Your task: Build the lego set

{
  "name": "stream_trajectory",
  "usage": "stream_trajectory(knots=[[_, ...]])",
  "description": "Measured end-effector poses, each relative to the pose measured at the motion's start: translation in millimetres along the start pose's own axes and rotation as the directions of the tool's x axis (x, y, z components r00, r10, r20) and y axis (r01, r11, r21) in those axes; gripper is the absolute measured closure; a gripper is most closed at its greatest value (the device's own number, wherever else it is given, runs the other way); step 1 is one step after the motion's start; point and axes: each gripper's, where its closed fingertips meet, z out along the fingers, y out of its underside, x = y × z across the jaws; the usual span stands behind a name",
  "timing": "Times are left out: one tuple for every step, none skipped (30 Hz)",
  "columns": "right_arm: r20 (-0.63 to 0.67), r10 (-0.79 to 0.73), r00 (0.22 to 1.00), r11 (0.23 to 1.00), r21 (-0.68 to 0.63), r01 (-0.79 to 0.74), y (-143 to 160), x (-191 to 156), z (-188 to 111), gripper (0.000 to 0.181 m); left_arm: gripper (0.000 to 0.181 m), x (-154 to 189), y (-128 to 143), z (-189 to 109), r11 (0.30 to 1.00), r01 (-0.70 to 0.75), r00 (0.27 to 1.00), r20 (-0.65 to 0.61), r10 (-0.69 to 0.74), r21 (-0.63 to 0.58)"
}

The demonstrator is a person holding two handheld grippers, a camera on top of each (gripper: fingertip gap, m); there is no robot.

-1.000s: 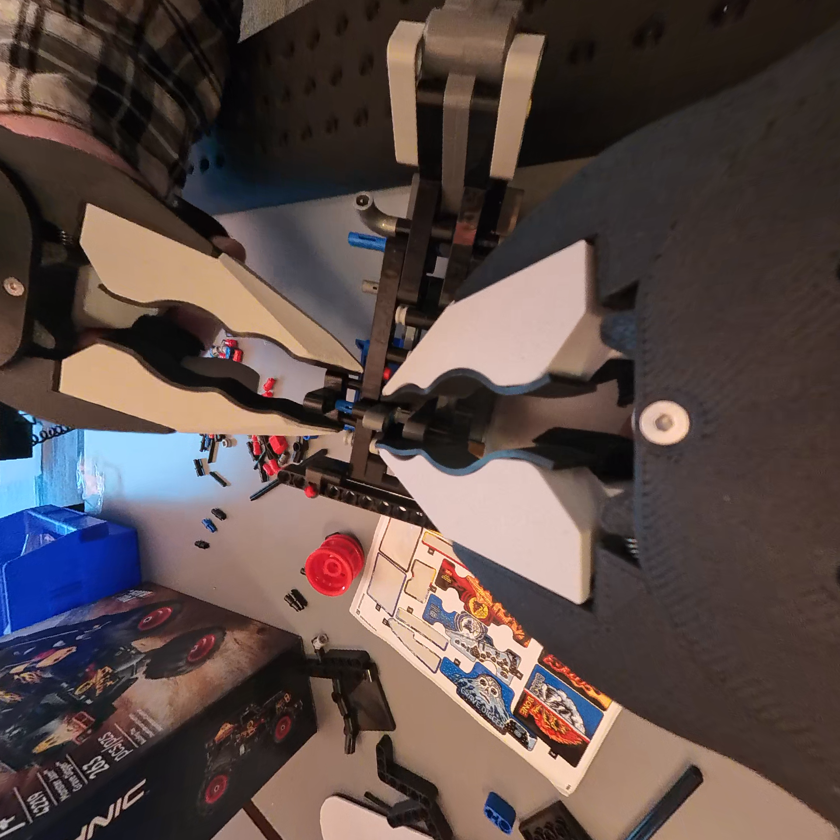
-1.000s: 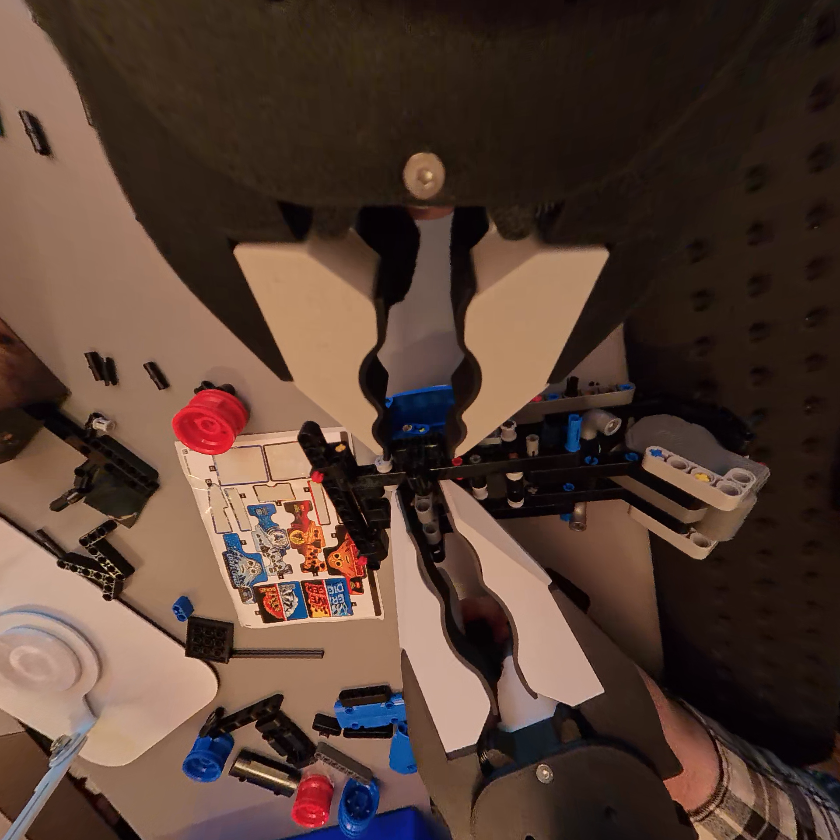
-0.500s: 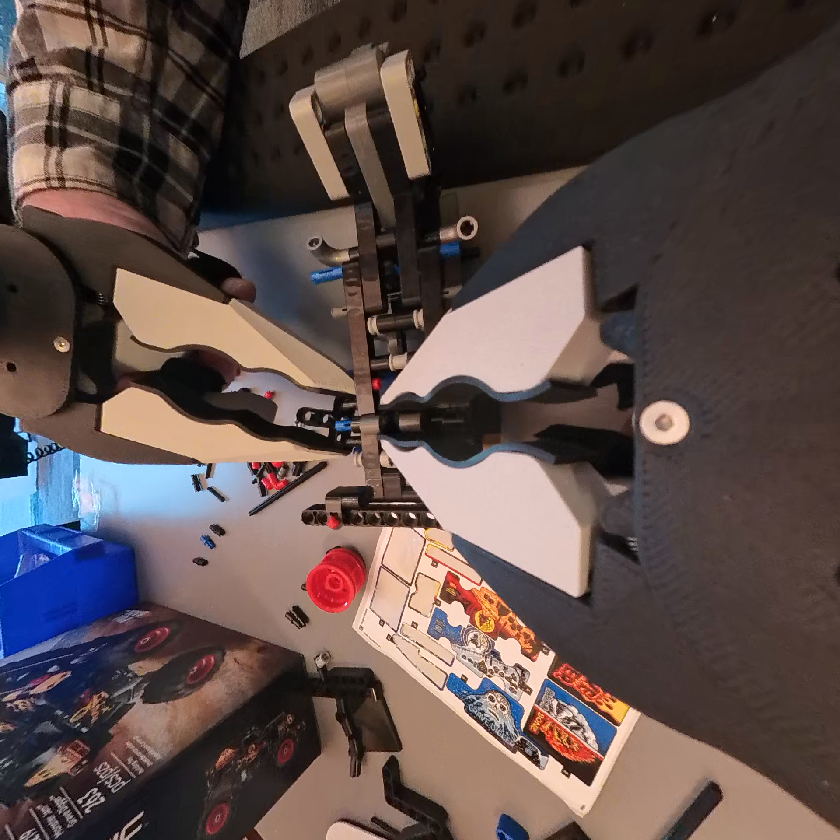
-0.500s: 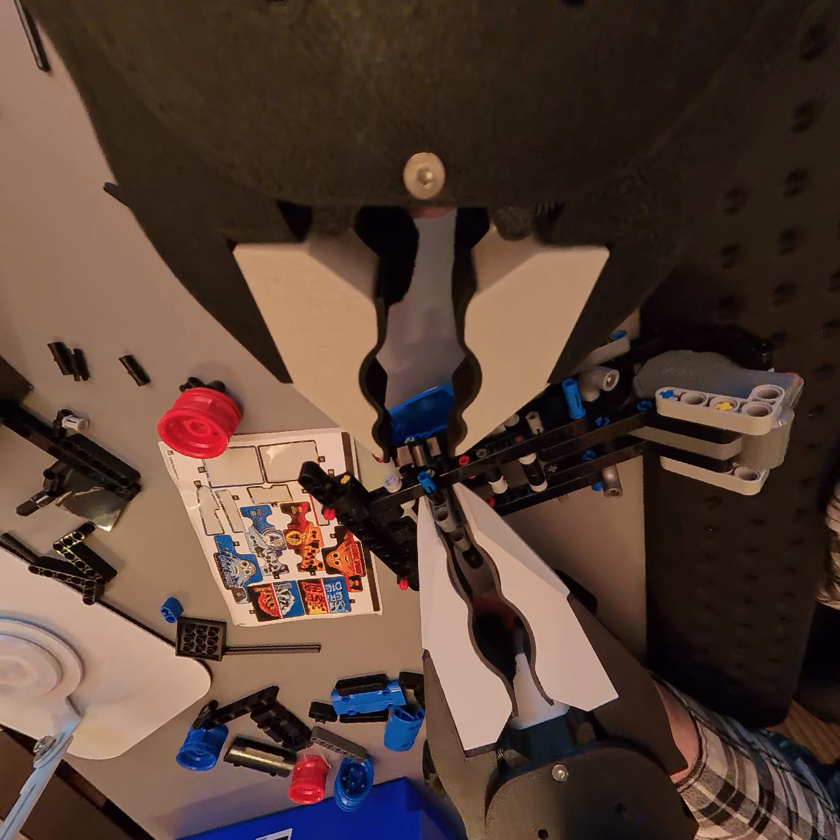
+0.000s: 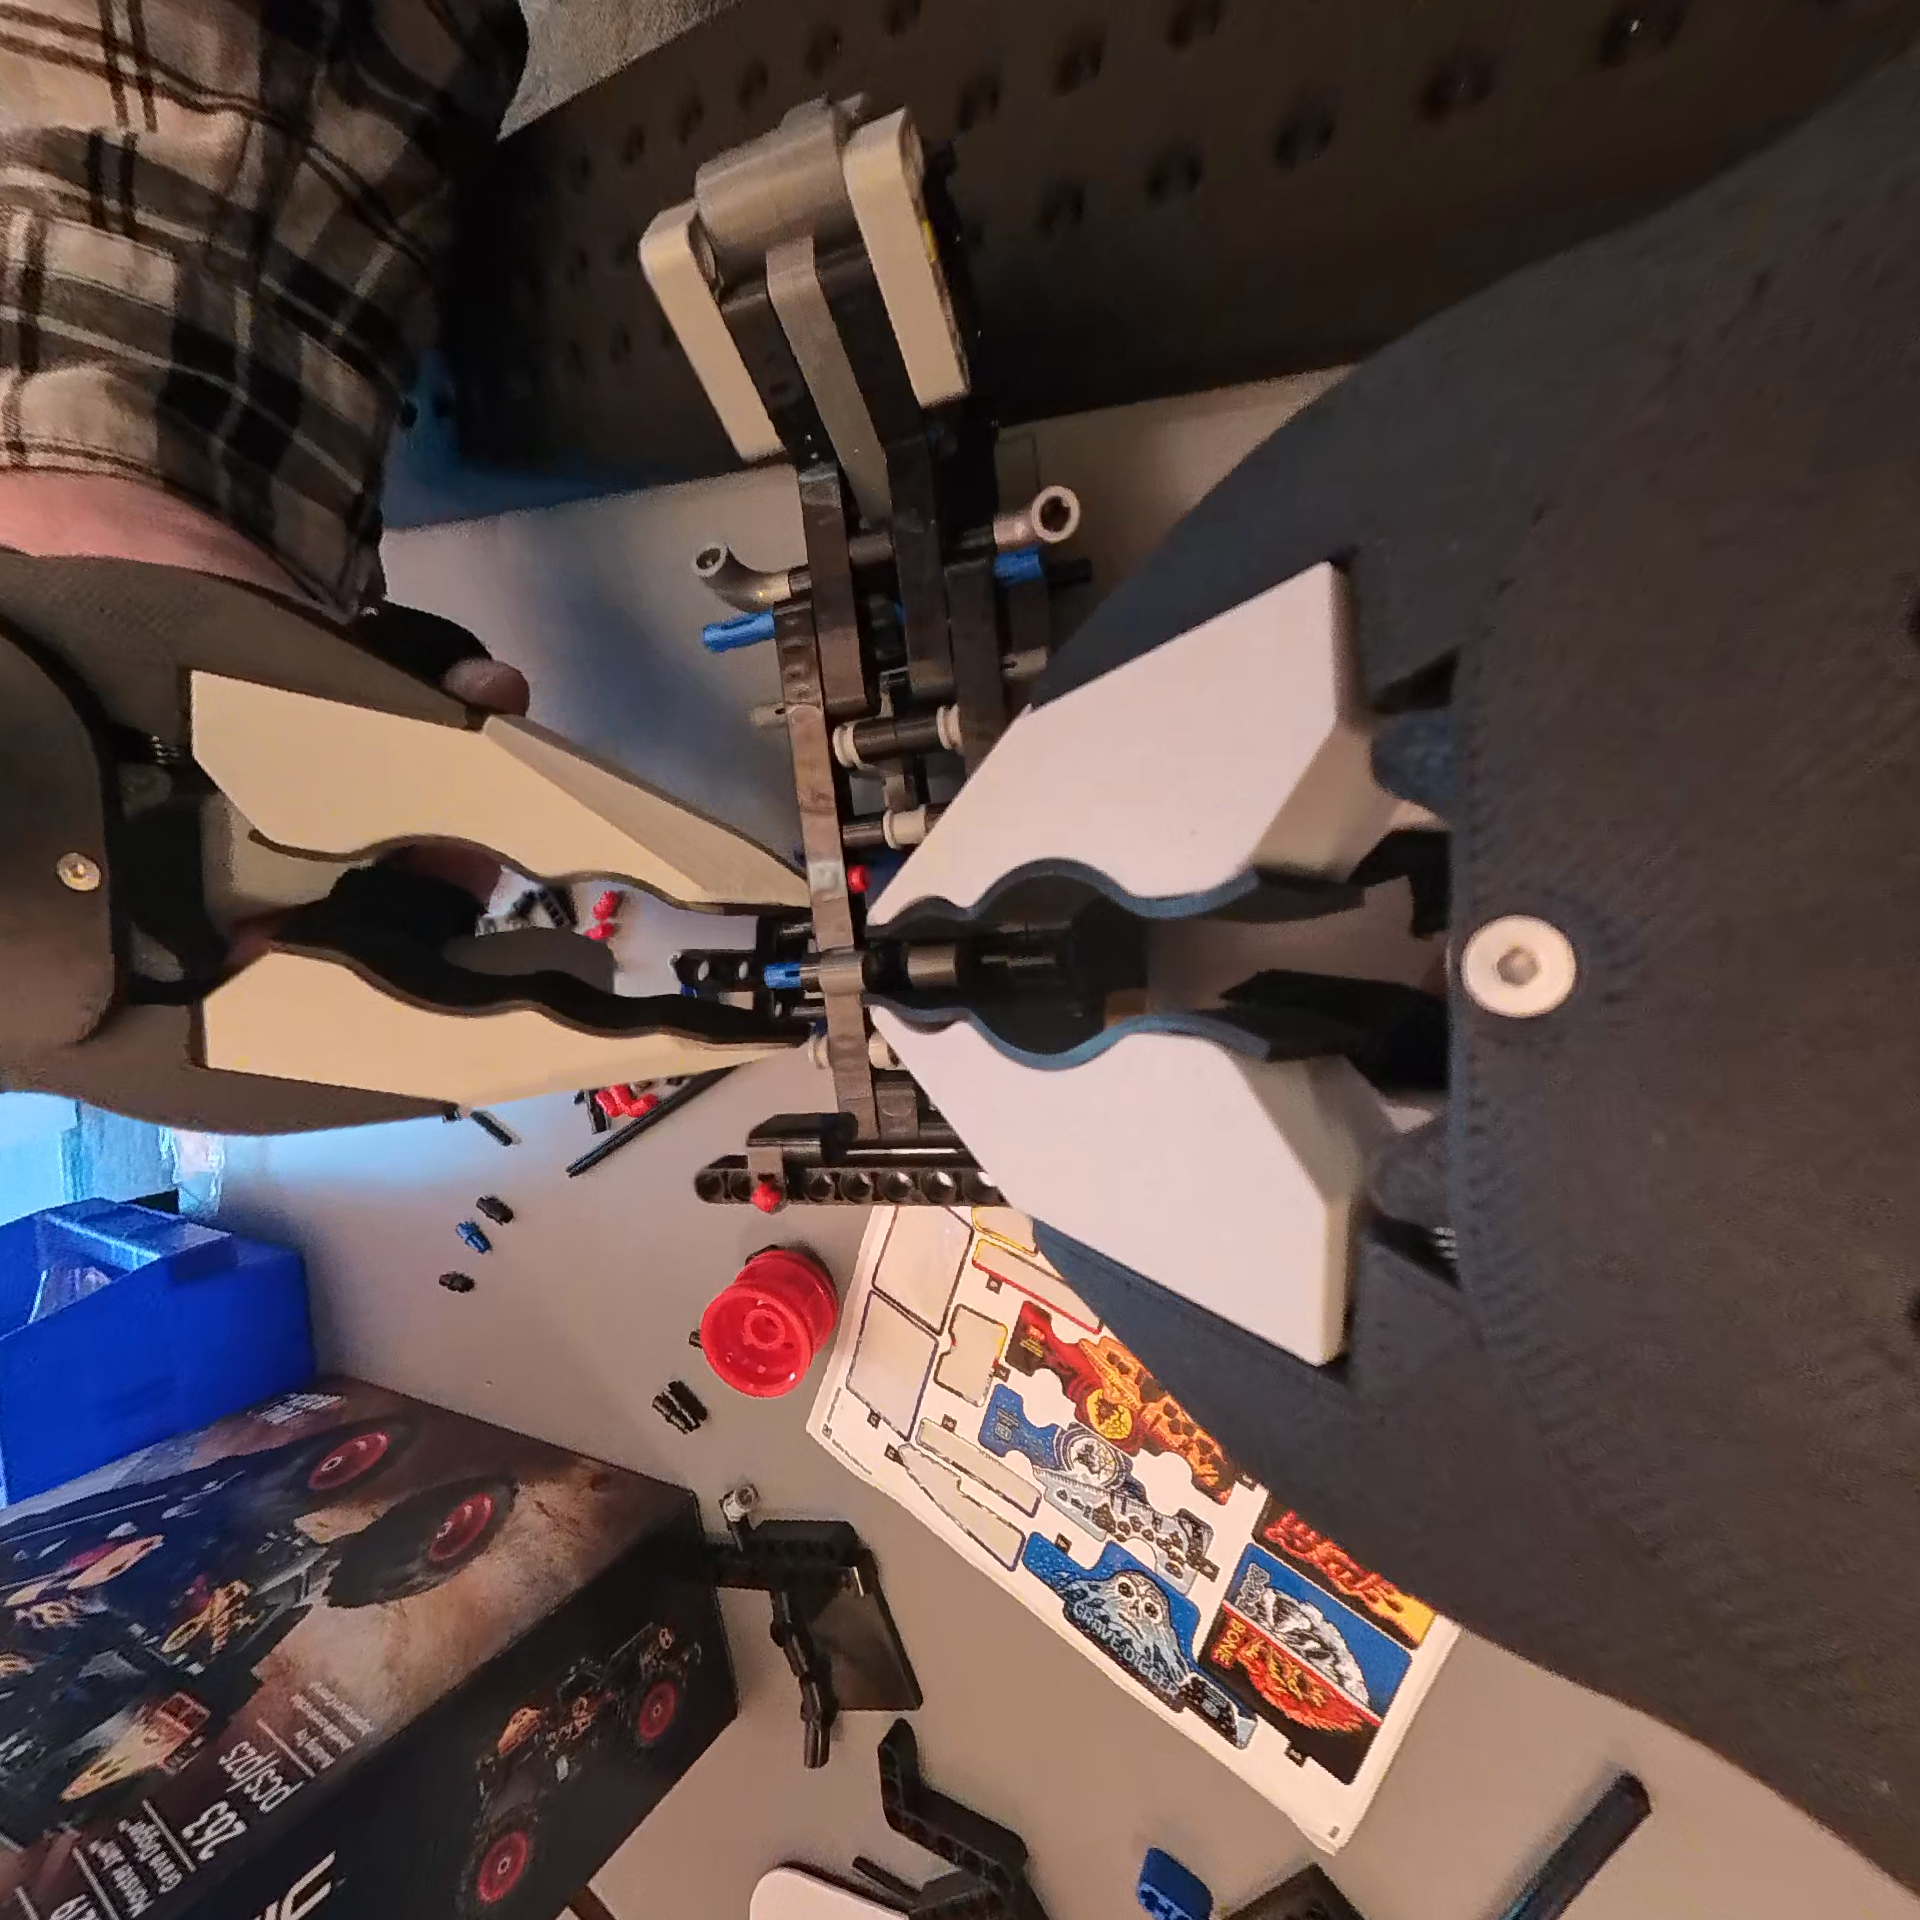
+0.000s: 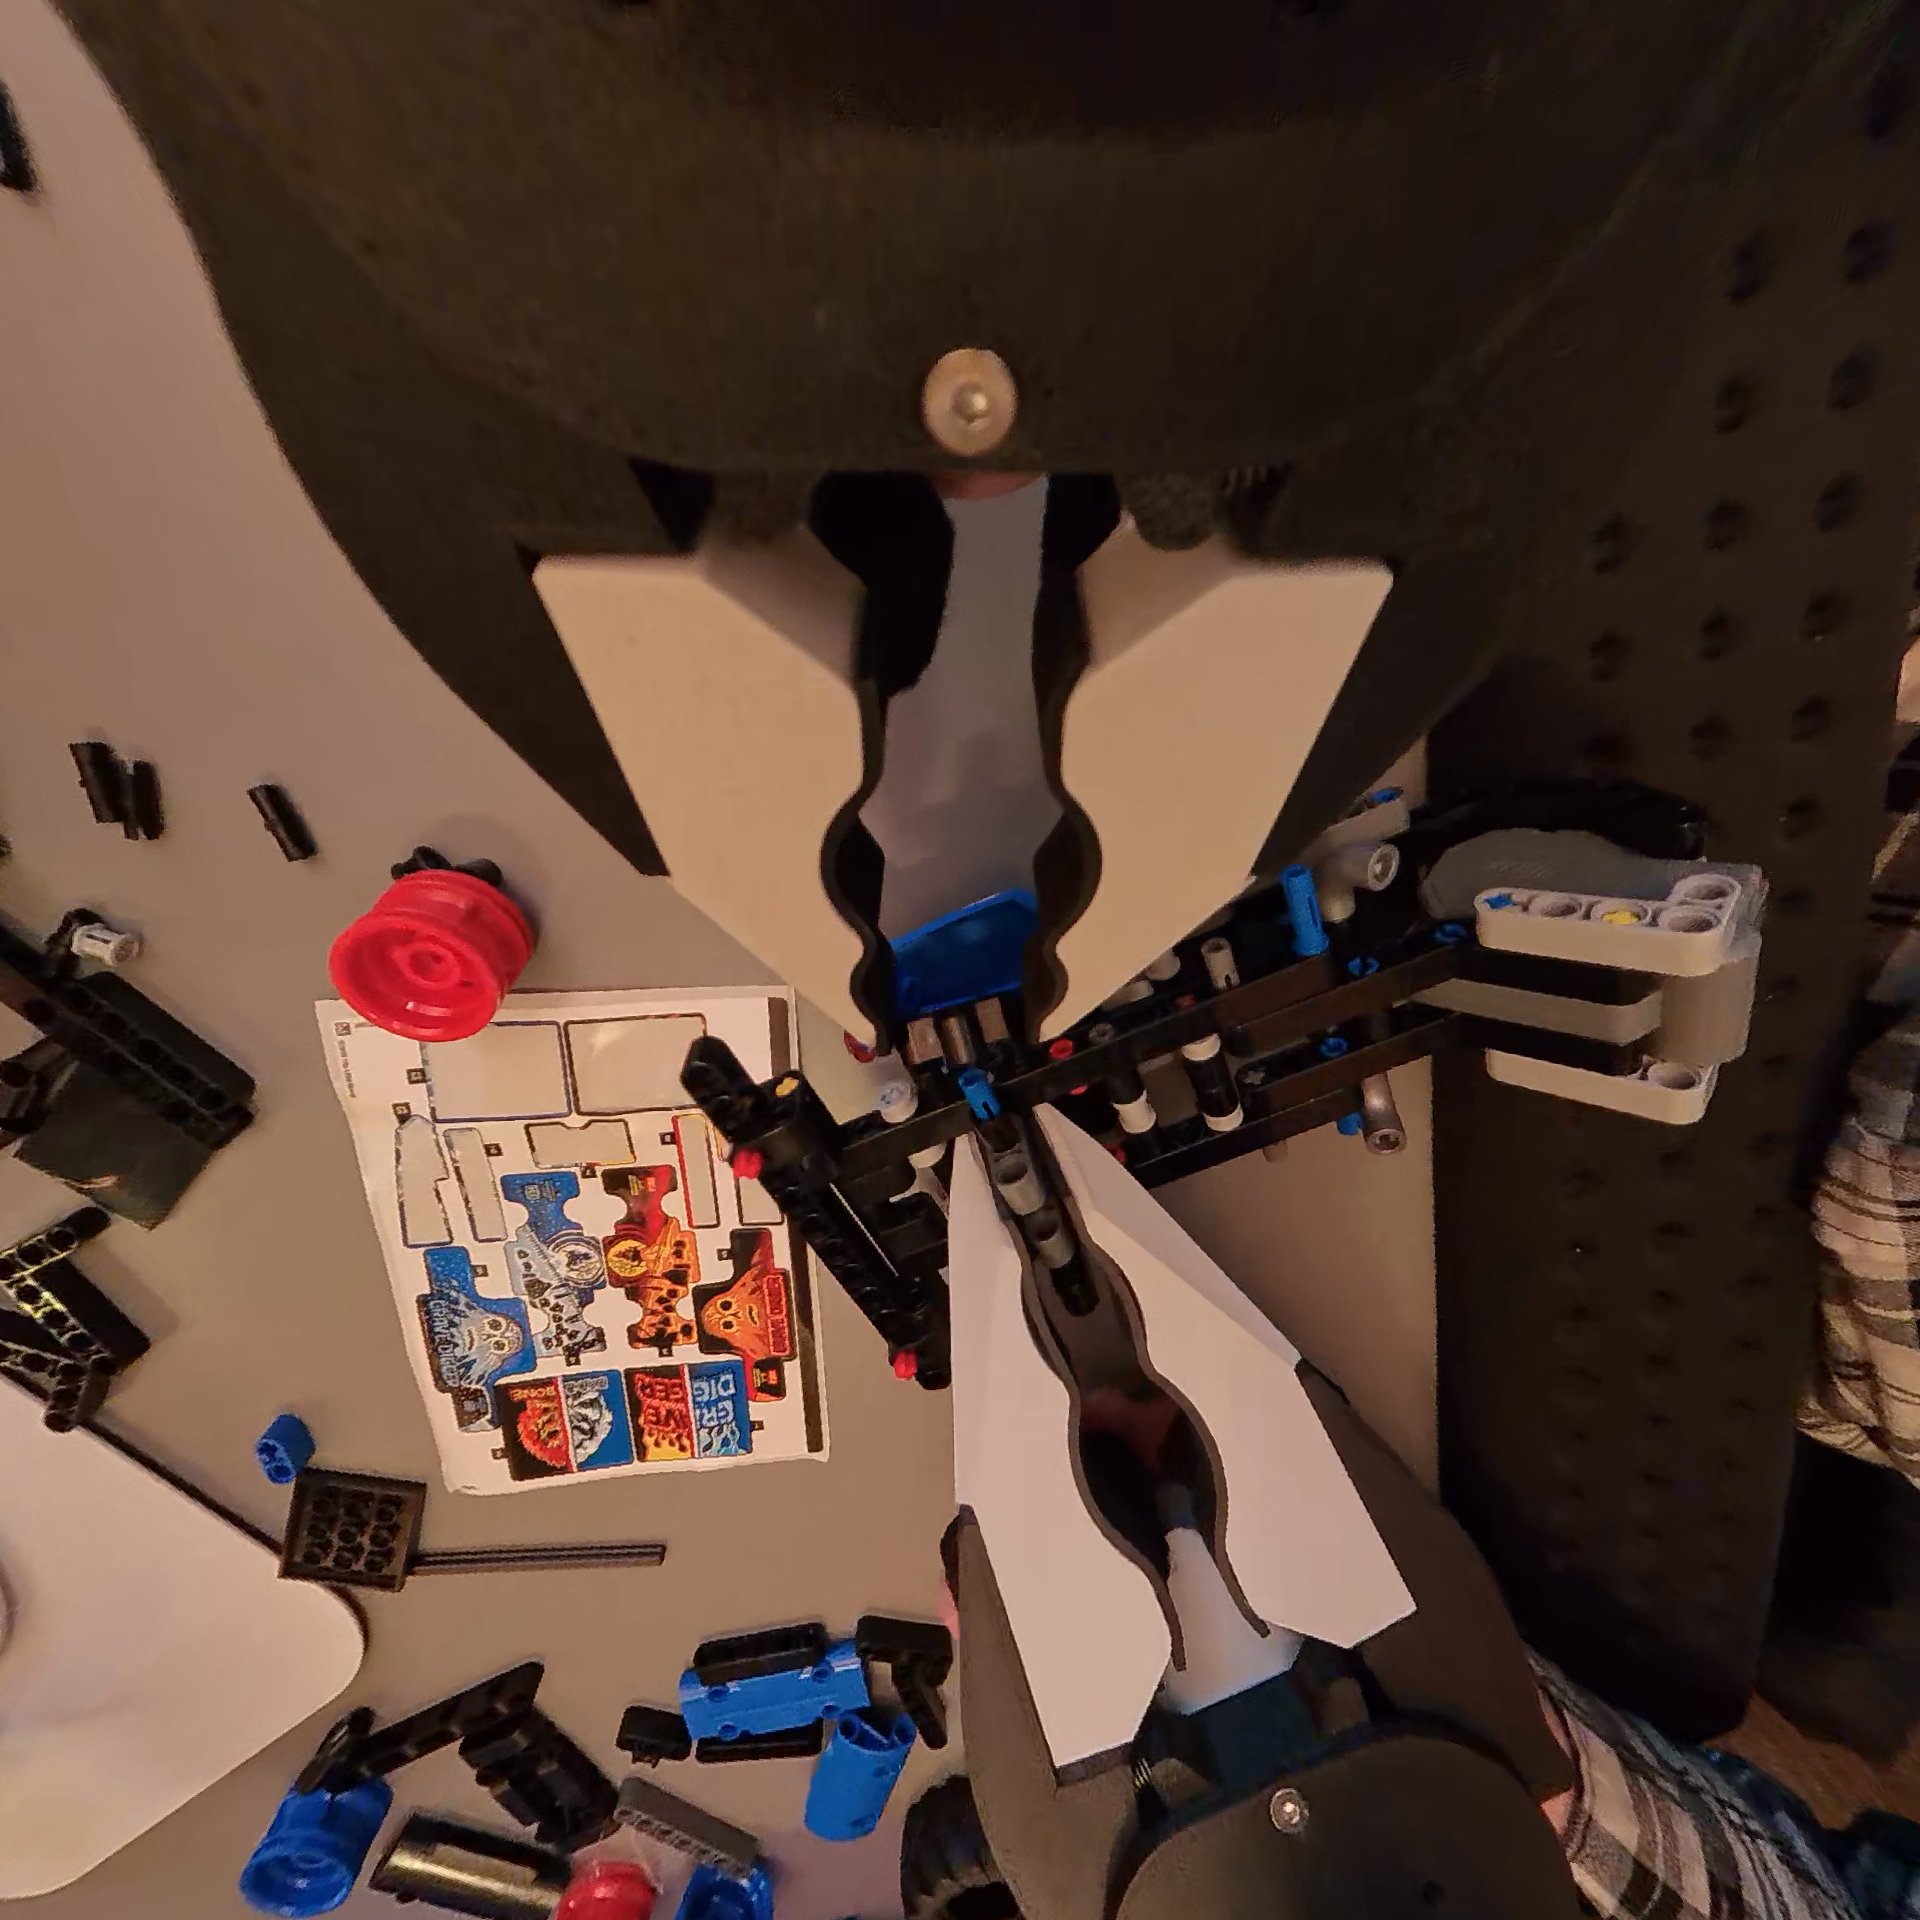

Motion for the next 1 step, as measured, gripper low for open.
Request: stream_trajectory(knots=[[0.008, 0.003, 1.000, 1.000, -0.004, -0.003, 0.1, -0.3, 0.1, 0.160, 0.175, 0.1, 0.0, -0.1, 1.000, 0.000, 1.000, 0.000, 0.000, 0.000]])
